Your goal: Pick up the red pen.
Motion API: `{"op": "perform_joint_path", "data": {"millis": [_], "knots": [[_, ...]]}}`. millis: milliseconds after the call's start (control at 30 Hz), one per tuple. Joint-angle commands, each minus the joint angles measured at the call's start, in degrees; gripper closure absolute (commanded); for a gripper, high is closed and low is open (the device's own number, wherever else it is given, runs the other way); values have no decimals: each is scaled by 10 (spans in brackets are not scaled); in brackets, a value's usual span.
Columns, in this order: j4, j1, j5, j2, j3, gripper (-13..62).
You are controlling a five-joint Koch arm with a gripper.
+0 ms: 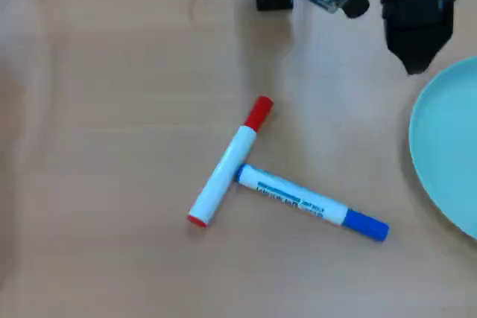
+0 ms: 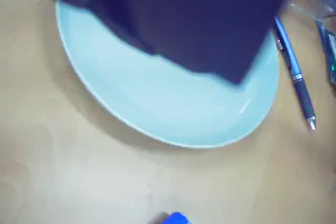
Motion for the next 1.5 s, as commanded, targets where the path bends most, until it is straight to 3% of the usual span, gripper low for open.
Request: {"op": "perform_joint_path", "data": {"millis": [0,367,633,800,1067,1467], "knots": [[7,28,-125,-43,21,557],[7,23,-145,-44,17,557],[18,33,-455,-40,28,558],[58,107,-621,-26,29,551],[85,240,-794,-27,55,341],[82,366,-945,-33,196,229]]}}
